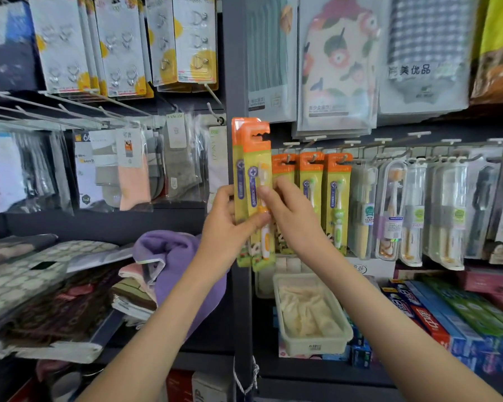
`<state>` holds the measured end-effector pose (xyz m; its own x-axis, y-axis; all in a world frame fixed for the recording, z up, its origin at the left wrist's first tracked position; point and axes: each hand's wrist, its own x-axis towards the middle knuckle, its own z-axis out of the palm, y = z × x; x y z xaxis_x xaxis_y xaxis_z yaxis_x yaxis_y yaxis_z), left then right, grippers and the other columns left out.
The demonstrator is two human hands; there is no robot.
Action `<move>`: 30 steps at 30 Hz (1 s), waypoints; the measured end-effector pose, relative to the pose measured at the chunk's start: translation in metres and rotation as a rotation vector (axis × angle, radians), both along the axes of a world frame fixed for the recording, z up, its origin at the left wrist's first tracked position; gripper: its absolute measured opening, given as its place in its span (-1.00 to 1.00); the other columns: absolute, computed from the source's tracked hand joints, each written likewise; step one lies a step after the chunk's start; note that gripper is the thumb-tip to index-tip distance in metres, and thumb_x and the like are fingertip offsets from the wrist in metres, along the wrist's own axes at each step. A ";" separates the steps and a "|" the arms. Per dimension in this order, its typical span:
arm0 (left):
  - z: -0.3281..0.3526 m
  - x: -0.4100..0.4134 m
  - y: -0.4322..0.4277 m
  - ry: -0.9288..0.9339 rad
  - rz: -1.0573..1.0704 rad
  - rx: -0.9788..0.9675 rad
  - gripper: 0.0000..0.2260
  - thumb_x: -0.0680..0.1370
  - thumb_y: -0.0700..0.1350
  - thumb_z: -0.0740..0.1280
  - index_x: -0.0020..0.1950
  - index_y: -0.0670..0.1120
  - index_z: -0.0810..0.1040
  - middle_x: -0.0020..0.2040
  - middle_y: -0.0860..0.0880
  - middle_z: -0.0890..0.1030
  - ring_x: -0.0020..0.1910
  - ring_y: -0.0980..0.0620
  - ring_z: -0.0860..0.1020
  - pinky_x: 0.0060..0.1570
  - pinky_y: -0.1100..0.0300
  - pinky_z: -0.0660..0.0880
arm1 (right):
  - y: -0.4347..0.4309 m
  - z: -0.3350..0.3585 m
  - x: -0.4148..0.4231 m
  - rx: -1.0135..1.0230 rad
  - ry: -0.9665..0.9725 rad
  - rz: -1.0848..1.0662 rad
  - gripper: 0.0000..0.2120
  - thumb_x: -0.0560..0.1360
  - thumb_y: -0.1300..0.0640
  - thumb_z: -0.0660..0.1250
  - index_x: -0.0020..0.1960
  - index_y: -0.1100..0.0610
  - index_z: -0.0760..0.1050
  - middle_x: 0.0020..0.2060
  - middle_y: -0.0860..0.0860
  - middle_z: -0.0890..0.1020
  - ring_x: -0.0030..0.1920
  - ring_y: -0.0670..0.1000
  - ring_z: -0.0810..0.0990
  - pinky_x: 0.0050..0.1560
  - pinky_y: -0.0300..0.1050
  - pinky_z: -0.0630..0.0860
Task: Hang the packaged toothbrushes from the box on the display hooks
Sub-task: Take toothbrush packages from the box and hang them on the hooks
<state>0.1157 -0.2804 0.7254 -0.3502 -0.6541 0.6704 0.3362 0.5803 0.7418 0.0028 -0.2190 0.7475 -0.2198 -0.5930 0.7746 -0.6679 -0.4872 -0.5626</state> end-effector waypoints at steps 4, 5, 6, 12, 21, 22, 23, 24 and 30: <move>0.005 0.000 -0.010 0.155 0.104 0.016 -0.63 0.45 -0.27 0.47 0.09 0.01 0.39 -0.05 0.02 0.67 -0.07 0.07 0.65 -0.01 0.07 0.56 | -0.020 -0.015 -0.021 -0.091 0.030 -0.292 -0.78 0.63 0.07 0.17 0.17 0.19 0.42 -0.02 0.06 0.51 0.01 0.02 0.47 0.01 -0.12 0.40; 0.006 0.000 -0.012 0.174 0.084 0.037 -0.64 0.46 -0.29 0.45 0.10 -0.01 0.39 -0.03 0.01 0.67 -0.06 0.07 0.65 -0.01 0.08 0.56 | -0.026 -0.021 -0.028 -0.073 0.036 -0.405 -0.71 0.61 0.10 0.21 0.26 0.24 0.38 0.07 0.11 0.50 0.09 0.07 0.47 0.08 -0.12 0.40; 0.006 -0.001 -0.013 0.184 0.061 0.050 -0.65 0.47 -0.29 0.44 0.12 -0.02 0.39 -0.02 0.00 0.66 -0.05 0.06 0.65 0.00 0.08 0.56 | -0.033 -0.027 -0.035 -0.045 0.055 -0.500 -0.62 0.59 0.15 0.25 0.33 0.30 0.32 0.14 0.16 0.48 0.16 0.11 0.45 0.13 -0.14 0.38; 0.005 -0.002 -0.021 0.162 0.062 0.025 -0.64 0.47 -0.25 0.45 0.12 0.04 0.37 0.02 0.03 0.65 0.02 0.05 0.64 0.12 -0.04 0.55 | -0.069 -0.038 -0.046 0.061 0.096 -0.731 -0.40 0.51 0.12 0.34 0.42 0.37 0.20 0.16 0.25 0.48 0.15 0.21 0.46 0.10 0.03 0.47; 0.003 0.000 -0.025 0.099 0.119 -0.025 -0.62 0.46 -0.19 0.48 0.11 0.07 0.36 0.03 0.07 0.65 0.05 0.07 0.63 0.18 -0.12 0.52 | -0.092 -0.030 -0.041 0.128 0.044 -0.799 -0.47 0.55 0.11 0.32 0.39 0.30 0.20 0.23 0.18 0.44 0.22 0.16 0.46 0.01 -0.07 0.46; 0.003 0.000 -0.026 0.099 0.119 -0.028 -0.62 0.46 -0.17 0.48 0.11 0.07 0.36 0.02 0.08 0.66 0.04 0.06 0.63 0.17 -0.12 0.52 | -0.092 -0.030 -0.041 0.129 0.038 -0.800 -0.52 0.55 0.12 0.30 0.36 0.29 0.22 0.21 0.18 0.45 0.20 0.16 0.46 -0.02 -0.08 0.45; 0.003 0.000 -0.027 0.098 0.119 -0.030 -0.62 0.45 -0.17 0.48 0.11 0.08 0.36 0.01 0.10 0.66 0.04 0.06 0.63 0.16 -0.13 0.52 | -0.092 -0.030 -0.041 0.126 0.031 -0.795 -0.55 0.55 0.12 0.30 0.33 0.29 0.25 0.20 0.18 0.45 0.19 0.16 0.46 -0.03 -0.08 0.45; 0.003 0.000 -0.027 0.098 0.116 -0.032 -0.62 0.46 -0.17 0.48 0.11 0.08 0.36 0.01 0.12 0.66 0.04 0.06 0.63 0.16 -0.14 0.52 | -0.092 -0.030 -0.042 0.118 0.018 -0.784 -0.57 0.55 0.12 0.31 0.30 0.29 0.26 0.19 0.18 0.46 0.19 0.16 0.46 -0.03 -0.08 0.44; 0.003 0.000 -0.027 0.096 0.102 -0.036 -0.63 0.48 -0.21 0.45 0.12 0.09 0.36 -0.01 0.14 0.66 0.03 0.08 0.63 0.16 -0.12 0.53 | -0.097 -0.027 -0.043 0.087 -0.075 -0.734 -0.60 0.54 0.08 0.32 0.23 0.30 0.31 0.10 0.19 0.53 0.10 0.18 0.51 -0.11 -0.07 0.41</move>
<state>0.1155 -0.3072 0.7284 -0.2166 -0.6578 0.7214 0.3424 0.6408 0.6871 -0.0400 -0.3156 0.7207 -0.6337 -0.3317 0.6989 -0.7628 0.1177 -0.6358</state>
